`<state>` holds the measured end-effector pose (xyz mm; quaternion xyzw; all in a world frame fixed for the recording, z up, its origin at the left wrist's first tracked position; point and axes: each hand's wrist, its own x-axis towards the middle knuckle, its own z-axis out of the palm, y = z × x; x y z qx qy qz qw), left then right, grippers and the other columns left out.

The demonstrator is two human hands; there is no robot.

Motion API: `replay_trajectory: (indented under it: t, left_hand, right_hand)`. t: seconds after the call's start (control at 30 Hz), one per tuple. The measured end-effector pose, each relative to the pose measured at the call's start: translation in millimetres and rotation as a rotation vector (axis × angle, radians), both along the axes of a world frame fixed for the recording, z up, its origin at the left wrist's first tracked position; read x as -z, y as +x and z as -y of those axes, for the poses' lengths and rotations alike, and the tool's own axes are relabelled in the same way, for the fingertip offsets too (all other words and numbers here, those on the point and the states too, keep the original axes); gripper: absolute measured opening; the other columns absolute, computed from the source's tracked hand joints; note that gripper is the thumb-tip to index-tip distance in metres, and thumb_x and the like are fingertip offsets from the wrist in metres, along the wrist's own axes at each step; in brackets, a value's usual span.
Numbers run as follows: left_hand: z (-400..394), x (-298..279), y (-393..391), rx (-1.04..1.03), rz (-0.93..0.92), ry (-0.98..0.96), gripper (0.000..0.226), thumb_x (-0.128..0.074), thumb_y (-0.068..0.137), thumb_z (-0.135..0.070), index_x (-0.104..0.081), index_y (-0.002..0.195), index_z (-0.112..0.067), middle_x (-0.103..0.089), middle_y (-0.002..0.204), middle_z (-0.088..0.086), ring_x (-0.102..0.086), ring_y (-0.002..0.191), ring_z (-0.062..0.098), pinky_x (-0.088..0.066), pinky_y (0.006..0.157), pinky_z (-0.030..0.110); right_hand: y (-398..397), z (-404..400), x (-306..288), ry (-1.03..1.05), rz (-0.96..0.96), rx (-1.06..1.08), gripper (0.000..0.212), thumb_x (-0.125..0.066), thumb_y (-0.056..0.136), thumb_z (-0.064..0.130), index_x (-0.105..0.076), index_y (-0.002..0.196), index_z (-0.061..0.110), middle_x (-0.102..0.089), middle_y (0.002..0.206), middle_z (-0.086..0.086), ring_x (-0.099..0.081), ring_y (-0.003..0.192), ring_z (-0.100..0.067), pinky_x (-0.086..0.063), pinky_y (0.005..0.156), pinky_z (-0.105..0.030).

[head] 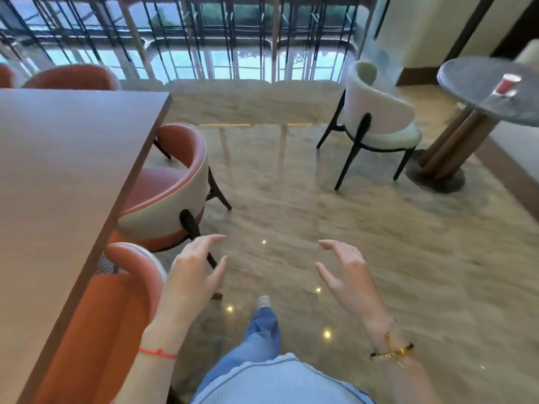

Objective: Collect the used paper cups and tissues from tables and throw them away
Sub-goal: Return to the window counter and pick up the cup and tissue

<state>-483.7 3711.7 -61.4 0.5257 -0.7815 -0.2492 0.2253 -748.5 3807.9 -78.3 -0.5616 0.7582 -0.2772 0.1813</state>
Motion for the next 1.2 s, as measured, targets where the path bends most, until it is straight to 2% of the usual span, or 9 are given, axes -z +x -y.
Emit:
replay_trajectory:
  t: [0.37,0.57,0.87,1.03,1.2]
  left_hand:
    - [238.4,-24.1,-107.0,0.166,0.018,-0.03,0.038,-0.067,0.087,-0.021,-0.059,0.123,-0.018,-0.061,0.119,-0.007,-0.059,0.11,0.012,-0.047,0.096,0.032]
    - [345.3,-14.4,-173.0,0.233,0.019,-0.008,0.038,-0.068,0.086,-0.021,-0.06,0.123,-0.02,-0.061,0.119,-0.009,-0.058,0.111,0.013,-0.049,0.094,0.034]
    - [526.6,-5.2,-302.1,0.211,0.01,-0.029,0.037,-0.071,0.083,-0.016,-0.063,0.119,-0.017,-0.064,0.115,-0.004,-0.061,0.107,0.016,-0.049,0.094,0.035]
    - [631.3,-18.9,-372.7,0.172,-0.017,-0.055,0.036,-0.069,0.085,-0.02,-0.061,0.12,-0.022,-0.062,0.115,-0.009,-0.059,0.106,0.011,-0.047,0.095,0.032]
    - [725.8,-16.0,-421.3,0.124,-0.024,-0.056,0.035,-0.071,0.083,-0.016,-0.063,0.117,-0.017,-0.064,0.112,-0.005,-0.062,0.105,0.015,-0.047,0.094,0.032]
  right_hand:
    - [-94.3,209.8,-15.1,-0.065,0.001,0.15,0.038,-0.07,0.084,0.02,-0.059,0.121,0.019,-0.061,0.116,0.006,-0.05,0.115,-0.011,-0.028,0.096,-0.011]
    - [-154.6,303.9,-6.2,-0.05,0.011,0.205,0.039,-0.068,0.085,0.024,-0.058,0.122,0.021,-0.06,0.116,0.008,-0.048,0.115,-0.009,-0.027,0.094,-0.01]
    - [-289.2,487.7,-2.9,-0.048,-0.01,0.212,0.038,-0.067,0.086,0.026,-0.057,0.123,0.024,-0.058,0.114,0.011,-0.047,0.114,-0.007,-0.028,0.092,-0.01]
    - [-364.2,600.9,-19.8,-0.064,-0.029,0.173,0.039,-0.065,0.088,0.027,-0.055,0.126,0.023,-0.057,0.12,0.011,-0.042,0.118,-0.002,-0.026,0.097,-0.012]
    - [-418.0,703.7,-21.4,-0.041,-0.01,0.123,0.04,-0.065,0.088,0.028,-0.055,0.126,0.023,-0.057,0.123,0.01,-0.043,0.122,-0.006,-0.03,0.104,-0.019]
